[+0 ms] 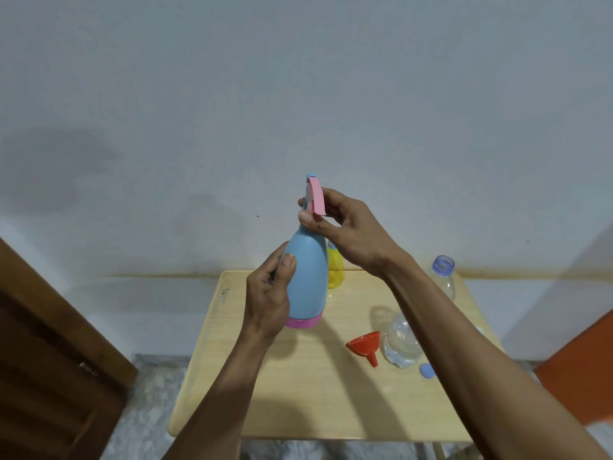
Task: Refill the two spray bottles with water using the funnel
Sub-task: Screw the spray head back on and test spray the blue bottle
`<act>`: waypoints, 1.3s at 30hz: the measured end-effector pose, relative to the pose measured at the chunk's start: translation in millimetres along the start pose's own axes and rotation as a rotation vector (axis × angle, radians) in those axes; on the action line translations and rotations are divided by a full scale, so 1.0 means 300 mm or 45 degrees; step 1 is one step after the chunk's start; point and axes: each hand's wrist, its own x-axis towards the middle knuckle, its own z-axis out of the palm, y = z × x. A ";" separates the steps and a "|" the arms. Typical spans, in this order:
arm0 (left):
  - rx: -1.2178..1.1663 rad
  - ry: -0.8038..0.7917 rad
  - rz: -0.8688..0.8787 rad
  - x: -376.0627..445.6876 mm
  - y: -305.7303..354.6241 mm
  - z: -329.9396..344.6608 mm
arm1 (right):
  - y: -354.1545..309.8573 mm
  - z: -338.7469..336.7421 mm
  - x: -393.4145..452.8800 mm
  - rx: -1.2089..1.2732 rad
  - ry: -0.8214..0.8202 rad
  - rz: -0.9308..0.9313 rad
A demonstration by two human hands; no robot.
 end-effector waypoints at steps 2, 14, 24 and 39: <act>0.034 0.042 0.008 -0.012 -0.008 0.013 | 0.007 -0.006 -0.009 0.038 0.002 0.002; 0.104 0.074 -0.001 -0.105 -0.026 0.072 | 0.026 -0.003 -0.091 0.153 0.006 0.113; 0.226 0.100 -0.023 -0.259 -0.052 0.055 | 0.031 0.117 -0.192 0.239 0.270 0.279; 0.544 0.333 0.305 -0.612 -0.003 -0.102 | -0.181 0.358 -0.517 0.135 0.522 0.284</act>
